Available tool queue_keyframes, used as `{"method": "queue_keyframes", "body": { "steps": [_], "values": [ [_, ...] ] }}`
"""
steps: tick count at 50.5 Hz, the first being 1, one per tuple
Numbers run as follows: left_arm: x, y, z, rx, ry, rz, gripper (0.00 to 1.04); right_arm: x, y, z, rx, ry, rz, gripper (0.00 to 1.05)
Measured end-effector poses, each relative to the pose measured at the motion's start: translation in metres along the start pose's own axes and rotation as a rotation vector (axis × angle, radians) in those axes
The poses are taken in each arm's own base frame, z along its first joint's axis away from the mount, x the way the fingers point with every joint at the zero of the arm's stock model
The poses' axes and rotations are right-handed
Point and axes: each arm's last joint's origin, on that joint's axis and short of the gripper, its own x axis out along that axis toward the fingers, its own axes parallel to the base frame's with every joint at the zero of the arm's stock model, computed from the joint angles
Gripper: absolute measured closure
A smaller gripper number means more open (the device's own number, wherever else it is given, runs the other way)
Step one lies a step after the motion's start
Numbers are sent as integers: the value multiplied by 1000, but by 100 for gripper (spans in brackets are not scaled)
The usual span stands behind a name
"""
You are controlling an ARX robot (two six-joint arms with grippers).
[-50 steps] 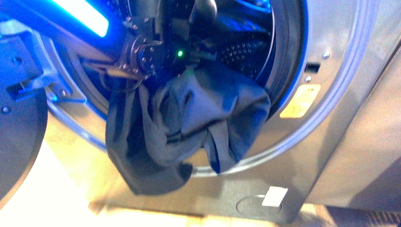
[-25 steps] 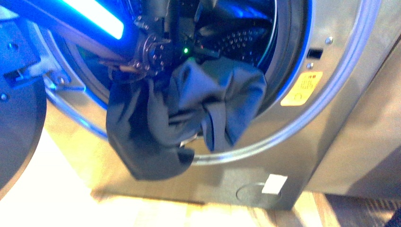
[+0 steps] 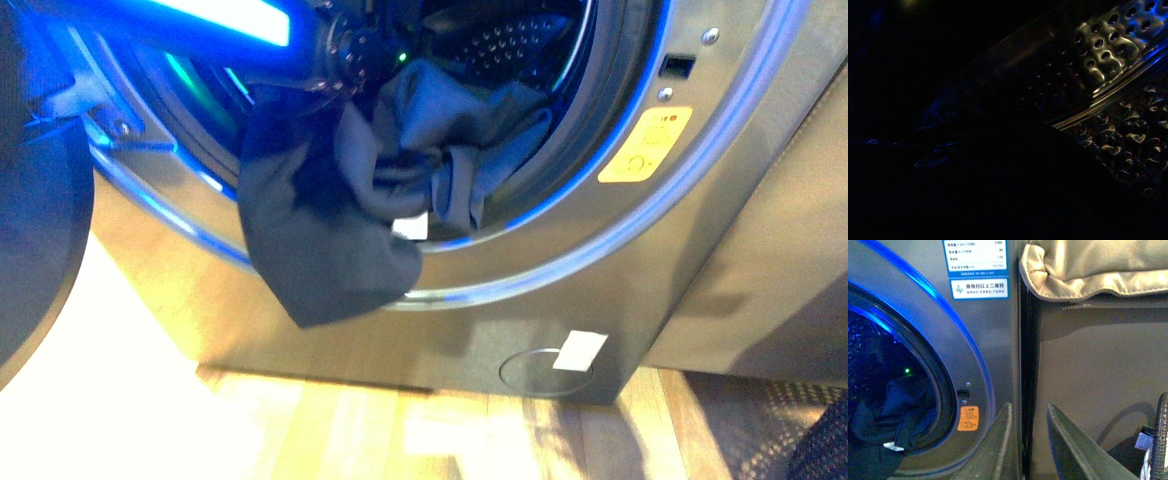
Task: Put clothes into washing machine
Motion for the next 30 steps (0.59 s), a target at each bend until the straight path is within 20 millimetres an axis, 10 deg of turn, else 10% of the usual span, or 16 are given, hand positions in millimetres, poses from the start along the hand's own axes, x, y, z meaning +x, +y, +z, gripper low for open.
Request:
{"method": "queue_keyframes", "body": {
  "steps": [6, 30],
  "values": [
    [3, 1, -2, -2, 3, 4, 97, -3, -4, -15, -4, 2, -5, 103],
    [-1, 10, 28, -3, -81, 63, 97, -10, -18, -48, -5, 5, -12, 102]
  ]
}}
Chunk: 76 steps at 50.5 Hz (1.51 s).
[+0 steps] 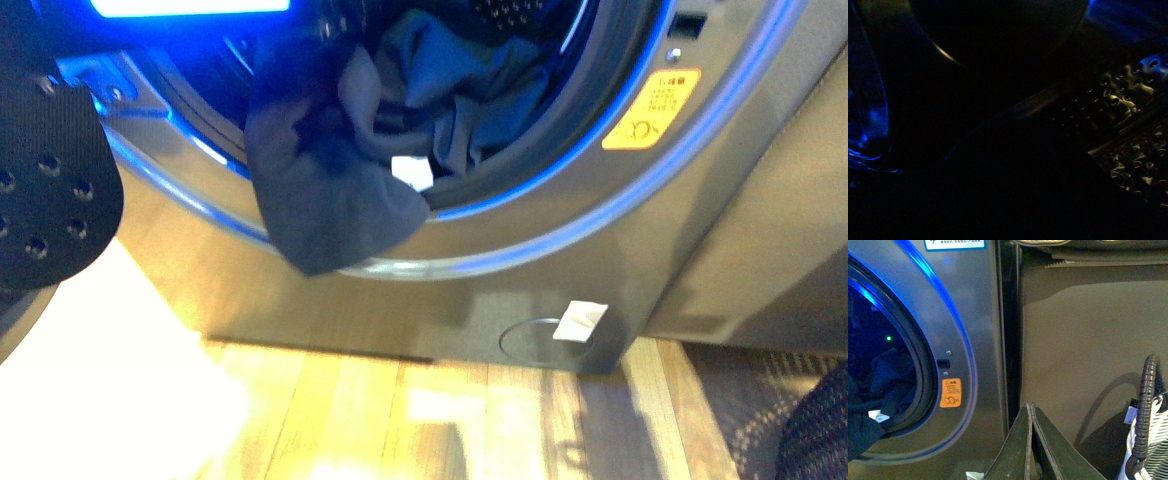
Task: Put clothes into washing machine
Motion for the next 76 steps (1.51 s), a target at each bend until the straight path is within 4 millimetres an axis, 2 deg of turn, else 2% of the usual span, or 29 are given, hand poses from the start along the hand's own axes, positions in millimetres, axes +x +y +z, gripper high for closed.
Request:
{"method": "queue_keyframes", "body": {
  "steps": [12, 20, 33, 36, 40, 41, 48, 50, 51, 54, 58, 66, 76],
  "values": [
    [2, 20, -4, -2, 14, 87, 97, -9, 0, -12, 0, 18, 2, 102],
    [2, 32, -5, -7, 18, 122, 97, -12, 0, -13, 0, -11, 1, 102],
    [2, 28, -7, -17, 32, 83, 97, -12, 0, -20, 0, -6, 2, 102],
    [2, 24, -8, -16, 44, 67, 87, -12, 0, -25, 0, -9, 2, 102],
    [2, 20, -11, -20, 57, 45, 80, -12, 0, -30, 0, -3, 1, 102],
    [2, 17, -13, -29, 66, 33, 72, -12, 0, -30, 0, -3, 1, 102],
    [3, 4, -25, -50, 113, 5, 47, -12, 0, -30, 0, -5, 2, 102],
    [2, -1, -28, -48, 143, 8, 36, -12, 0, -30, 0, -5, 1, 102],
    [2, -1, -28, -48, 143, 8, 36, -12, 0, -30, 0, -5, 1, 102],
    [1, -5, -30, -62, 170, 24, 18, -12, 0, -30, 0, -5, 1, 102],
    [-2, -6, -28, -63, 171, 63, 5, -12, 0, -30, 0, -5, 1, 102],
    [-25, -4, -19, -60, 171, 78, 6, -12, 0, -30, 0, -5, 1, 102],
    [-65, -6, -5, -61, 156, 52, 7, -12, 0, -30, 0, -5, 1, 102]
  ]
}}
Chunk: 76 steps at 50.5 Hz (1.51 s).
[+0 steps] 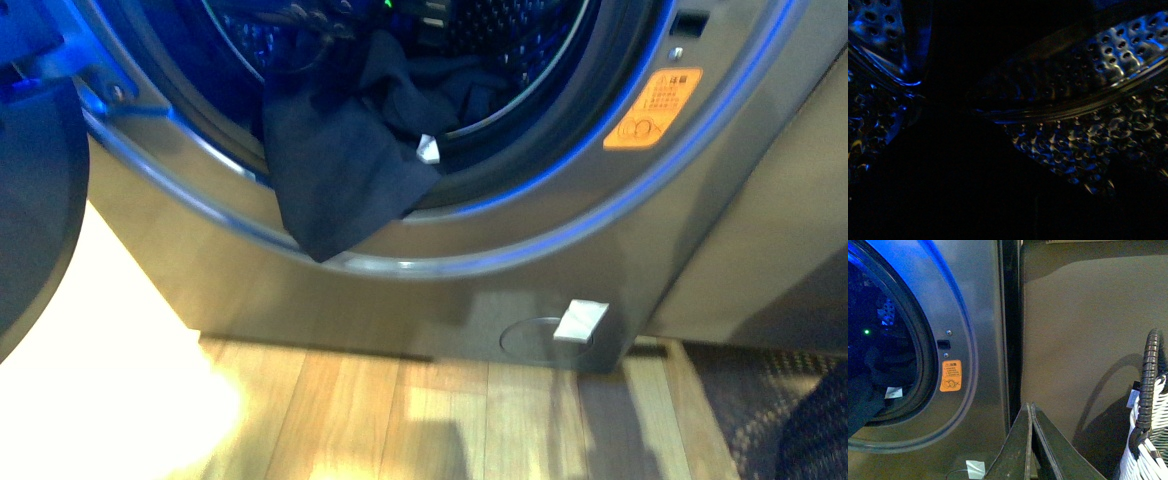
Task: Put clothes into washing machine
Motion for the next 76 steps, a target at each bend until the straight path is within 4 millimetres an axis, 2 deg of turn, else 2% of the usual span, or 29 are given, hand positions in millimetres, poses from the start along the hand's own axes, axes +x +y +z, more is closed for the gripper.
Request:
{"method": "queue_keyframes", "body": {
  "steps": [12, 17, 31, 45, 49, 59, 66, 76],
  "values": [
    [-41, -13, -22, 18, 29, -66, 7, 0, 0, 0, 0, 0, 0, 102],
    [-61, -16, -25, 25, 20, -85, 7, 0, 0, 0, 0, 0, 0, 102],
    [-115, -17, -11, 48, -64, -127, 7, 0, 0, 0, 0, 0, 0, 102],
    [-164, -15, -6, 57, -90, -187, 7, 0, 0, 0, 0, 0, 0, 102],
    [-187, -12, 2, 63, -113, -215, 7, 0, 0, 0, 0, 0, 0, 102],
    [-221, -4, 24, 61, -163, -263, 7, 0, 0, 0, 0, 0, 0, 102],
    [-256, 7, 48, 58, -209, -308, 7, 0, 0, 0, 0, 0, 0, 102],
    [-292, 24, 78, 48, -293, -319, 7, 0, 0, 0, 0, 0, 0, 102]
  ]
}}
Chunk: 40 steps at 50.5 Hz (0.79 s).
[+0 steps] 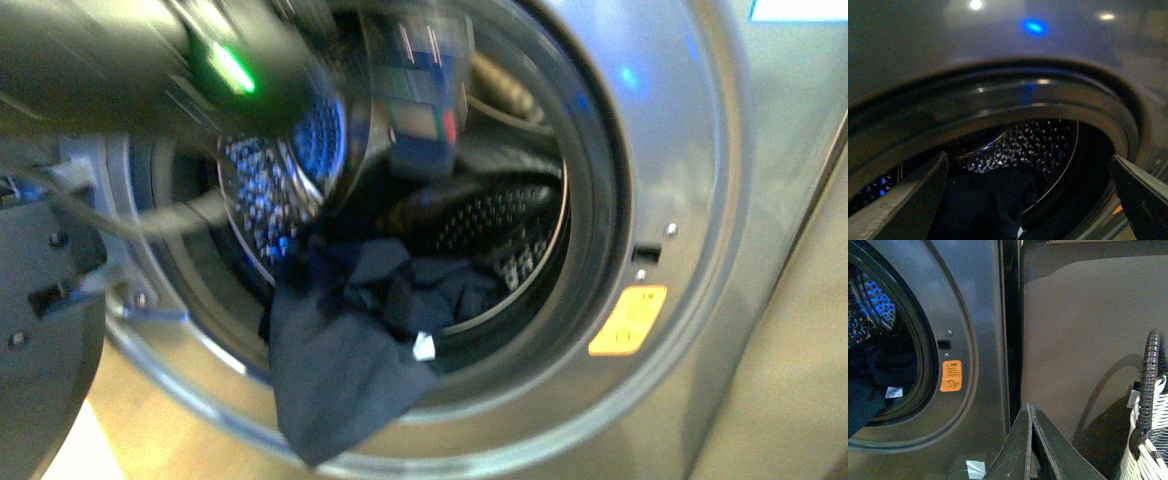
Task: Put clothes into washing machine
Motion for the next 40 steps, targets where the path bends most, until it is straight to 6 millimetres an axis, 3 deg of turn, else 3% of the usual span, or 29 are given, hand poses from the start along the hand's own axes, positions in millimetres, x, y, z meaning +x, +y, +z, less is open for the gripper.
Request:
{"method": "queue_keyframes", "body": {
  "steps": [12, 21, 25, 28, 30, 37, 40],
  "values": [
    [-37, 9, 39, -8, -104, -6, 7, 0, 0, 0, 0, 0, 0, 102],
    [-69, 8, 54, -22, -168, -31, 7, 0, 0, 0, 0, 0, 0, 102],
    [-85, 7, 58, -71, -105, 105, 14, 0, 0, 0, 0, 0, 0, 102],
    [-99, 9, 49, -101, -15, 248, 23, 0, 0, 0, 0, 0, 0, 102],
    [-111, 14, 32, -115, 31, 369, 32, 0, 0, 0, 0, 0, -1, 102],
    [-140, 23, -17, -139, 43, 428, 64, 0, 0, 0, 0, 0, 0, 102],
    [-145, 24, -28, -140, 48, 424, 73, 0, 0, 0, 0, 0, 0, 102]
  ]
}}
